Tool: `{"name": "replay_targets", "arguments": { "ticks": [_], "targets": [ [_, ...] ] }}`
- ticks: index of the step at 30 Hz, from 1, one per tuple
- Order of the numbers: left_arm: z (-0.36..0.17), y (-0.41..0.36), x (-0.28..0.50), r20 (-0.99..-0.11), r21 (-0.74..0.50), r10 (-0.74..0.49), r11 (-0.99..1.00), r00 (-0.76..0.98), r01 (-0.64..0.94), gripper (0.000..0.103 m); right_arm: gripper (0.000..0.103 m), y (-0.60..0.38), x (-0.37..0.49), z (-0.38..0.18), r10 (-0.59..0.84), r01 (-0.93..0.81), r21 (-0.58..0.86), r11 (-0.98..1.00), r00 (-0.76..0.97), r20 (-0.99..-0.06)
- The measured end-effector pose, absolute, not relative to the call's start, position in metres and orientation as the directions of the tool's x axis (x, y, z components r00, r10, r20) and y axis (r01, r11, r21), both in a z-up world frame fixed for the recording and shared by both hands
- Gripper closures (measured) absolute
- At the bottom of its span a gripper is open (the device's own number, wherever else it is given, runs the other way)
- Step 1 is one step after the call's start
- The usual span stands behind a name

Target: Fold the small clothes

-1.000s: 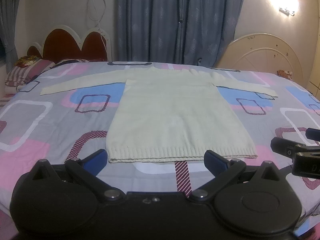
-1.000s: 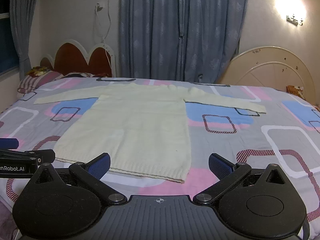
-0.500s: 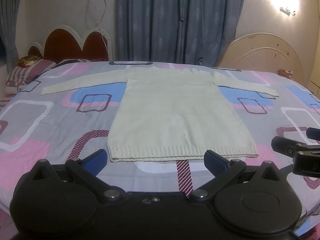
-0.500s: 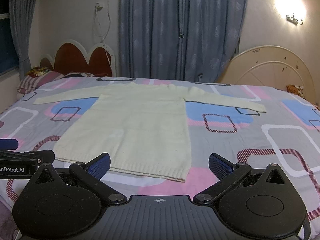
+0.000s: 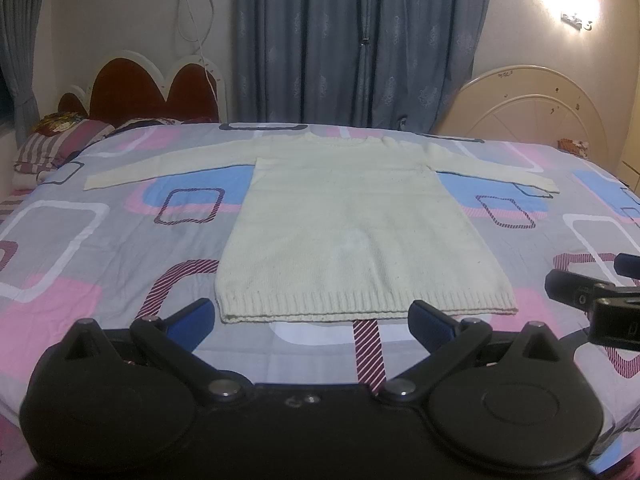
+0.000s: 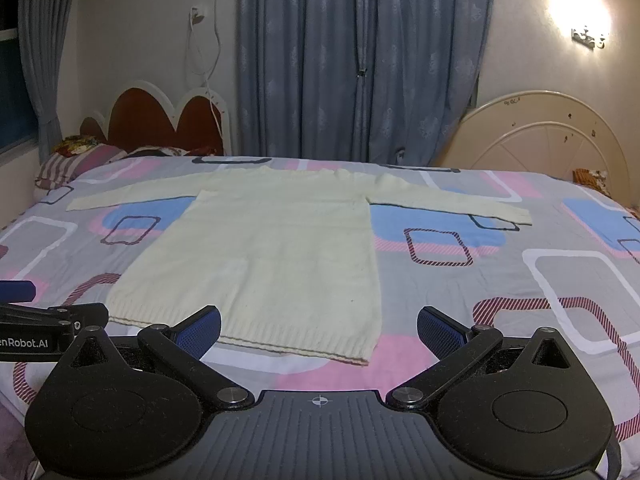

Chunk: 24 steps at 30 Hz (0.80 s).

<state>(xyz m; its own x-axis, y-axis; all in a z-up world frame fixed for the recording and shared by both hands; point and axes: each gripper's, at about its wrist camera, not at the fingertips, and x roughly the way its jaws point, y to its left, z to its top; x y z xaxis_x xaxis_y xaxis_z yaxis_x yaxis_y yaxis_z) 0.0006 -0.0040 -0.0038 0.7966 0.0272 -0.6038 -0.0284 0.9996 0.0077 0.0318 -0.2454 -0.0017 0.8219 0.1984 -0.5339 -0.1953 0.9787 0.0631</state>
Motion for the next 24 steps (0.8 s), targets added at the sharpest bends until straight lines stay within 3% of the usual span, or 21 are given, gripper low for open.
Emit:
{"name": "replay_targets", "arguments": {
  "ticks": [24],
  "targets": [
    [-0.0017,-0.0042,-0.001,-0.602,0.015,0.032,0.999,0.798,-0.029,0.0,0.0,-0.2434,0.0298,-0.0013,0.203,-0.199,0.065,0.978,0.823,-0.53]
  ]
}}
